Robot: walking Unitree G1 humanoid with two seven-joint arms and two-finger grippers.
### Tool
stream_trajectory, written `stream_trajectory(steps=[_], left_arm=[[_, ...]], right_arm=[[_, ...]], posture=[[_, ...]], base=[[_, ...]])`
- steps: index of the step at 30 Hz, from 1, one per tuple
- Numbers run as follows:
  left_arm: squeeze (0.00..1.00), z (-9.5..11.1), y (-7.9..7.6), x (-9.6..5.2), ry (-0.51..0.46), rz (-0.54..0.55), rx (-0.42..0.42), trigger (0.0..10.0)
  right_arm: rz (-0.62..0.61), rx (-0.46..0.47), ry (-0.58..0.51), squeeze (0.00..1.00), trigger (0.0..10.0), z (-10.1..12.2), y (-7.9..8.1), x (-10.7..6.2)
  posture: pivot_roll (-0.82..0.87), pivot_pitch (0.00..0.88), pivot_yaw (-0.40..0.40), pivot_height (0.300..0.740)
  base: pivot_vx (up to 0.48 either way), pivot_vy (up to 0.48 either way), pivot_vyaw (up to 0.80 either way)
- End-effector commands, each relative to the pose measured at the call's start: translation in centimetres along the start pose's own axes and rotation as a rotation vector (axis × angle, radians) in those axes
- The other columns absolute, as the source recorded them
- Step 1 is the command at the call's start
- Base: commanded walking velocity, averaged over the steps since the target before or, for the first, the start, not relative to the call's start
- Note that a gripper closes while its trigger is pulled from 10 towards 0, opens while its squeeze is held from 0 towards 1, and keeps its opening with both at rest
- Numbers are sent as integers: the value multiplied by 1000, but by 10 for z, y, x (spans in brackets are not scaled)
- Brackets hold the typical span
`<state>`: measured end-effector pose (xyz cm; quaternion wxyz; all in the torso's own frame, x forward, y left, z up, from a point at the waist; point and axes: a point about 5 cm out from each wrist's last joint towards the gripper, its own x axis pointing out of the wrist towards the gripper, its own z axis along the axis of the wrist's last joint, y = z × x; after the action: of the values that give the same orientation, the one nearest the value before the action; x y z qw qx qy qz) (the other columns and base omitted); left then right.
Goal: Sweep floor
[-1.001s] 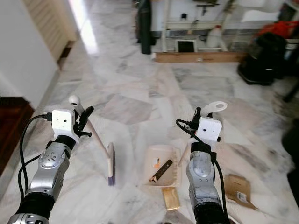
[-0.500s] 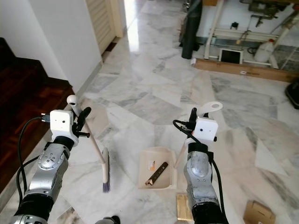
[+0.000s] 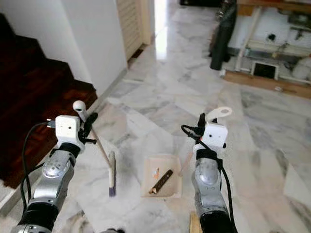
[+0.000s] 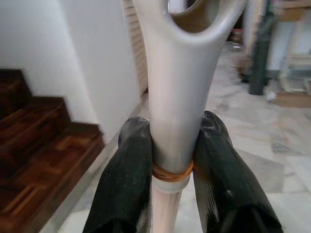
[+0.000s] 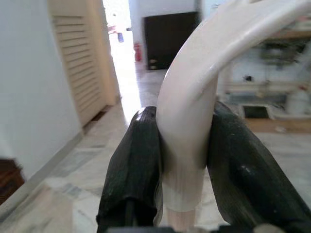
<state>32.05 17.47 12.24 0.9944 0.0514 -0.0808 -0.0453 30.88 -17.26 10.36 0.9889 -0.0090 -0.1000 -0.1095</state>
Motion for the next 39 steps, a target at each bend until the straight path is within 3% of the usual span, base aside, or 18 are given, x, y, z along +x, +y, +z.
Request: stream_trajectory(steps=[1, 39], left_arm=[[0, 9, 5, 2, -49, 14, 18, 10000], [0, 8, 6, -1, -37, 22, 22, 10000]], right_arm=[[15, 17, -45, 0, 10000, 9, 6, 3], [13, 20, -41, 0, 10000, 10, 3, 6]], posture=[[-40, 9, 1, 740], [-29, 41, 0, 740]], base=[[0, 0, 656], [0, 0, 621]])
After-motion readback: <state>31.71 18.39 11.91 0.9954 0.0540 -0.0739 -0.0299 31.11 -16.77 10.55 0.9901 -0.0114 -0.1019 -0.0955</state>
